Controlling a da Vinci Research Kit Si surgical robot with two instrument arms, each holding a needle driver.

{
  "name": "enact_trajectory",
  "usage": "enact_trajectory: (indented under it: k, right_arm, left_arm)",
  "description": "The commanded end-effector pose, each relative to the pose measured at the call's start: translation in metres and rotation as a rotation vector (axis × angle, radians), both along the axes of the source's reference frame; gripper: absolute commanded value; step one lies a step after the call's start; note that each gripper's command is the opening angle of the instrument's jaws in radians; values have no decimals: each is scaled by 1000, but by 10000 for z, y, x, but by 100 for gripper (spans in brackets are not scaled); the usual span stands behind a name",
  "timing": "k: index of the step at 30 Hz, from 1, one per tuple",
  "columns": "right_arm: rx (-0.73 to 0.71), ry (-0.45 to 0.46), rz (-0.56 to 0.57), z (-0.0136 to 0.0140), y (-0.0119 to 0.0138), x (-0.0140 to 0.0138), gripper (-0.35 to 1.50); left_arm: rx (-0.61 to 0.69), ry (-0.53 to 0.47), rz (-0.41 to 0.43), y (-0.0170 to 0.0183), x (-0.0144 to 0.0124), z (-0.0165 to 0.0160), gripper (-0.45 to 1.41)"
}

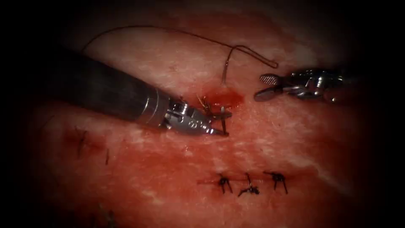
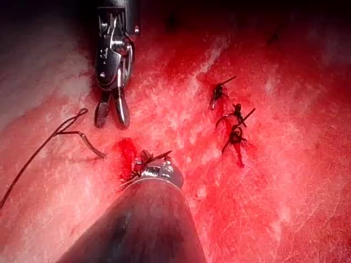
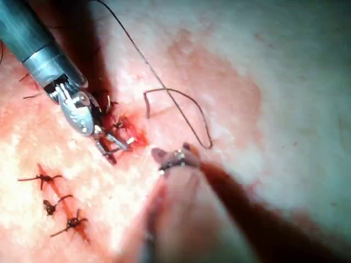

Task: Wound Closure

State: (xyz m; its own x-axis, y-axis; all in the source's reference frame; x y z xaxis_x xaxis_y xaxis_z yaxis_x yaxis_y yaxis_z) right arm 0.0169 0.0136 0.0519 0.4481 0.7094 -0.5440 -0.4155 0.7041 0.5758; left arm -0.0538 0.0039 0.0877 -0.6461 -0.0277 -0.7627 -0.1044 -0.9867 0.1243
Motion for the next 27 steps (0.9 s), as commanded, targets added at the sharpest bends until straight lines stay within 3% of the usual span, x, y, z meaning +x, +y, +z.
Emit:
enact_trajectory:
  k: [1, 2, 3, 10, 18, 23, 27]
  right_arm:
    - [2, 1, -2, 4, -7, 6, 130]
    - [2, 1, -2, 4, -7, 6, 130]
    - [2, 1, -2, 4, -8, 6, 130]
    - [2, 1, -2, 4, -9, 6, 130]
    - [2, 2, -3, 2, -11, 5, 130]
    - [33, 38, -46, -3, -16, 4, 126]
    - [67, 85, -106, -13, -24, 2, 113]
  left_arm:
    - [0, -3, -4, -3, -4, 7, -4]
    - [3, -2, -24, 1, -2, 10, -17]
    - [6, -5, -34, 3, 0, 12, -45]
    - [59, -34, -62, -4, 0, -8, -45]
    - [438, -242, -214, -20, -17, -57, -45]
    - [605, -326, -239, -29, -23, -71, -45]
    - [677, -368, -225, -35, -28, -85, -45]
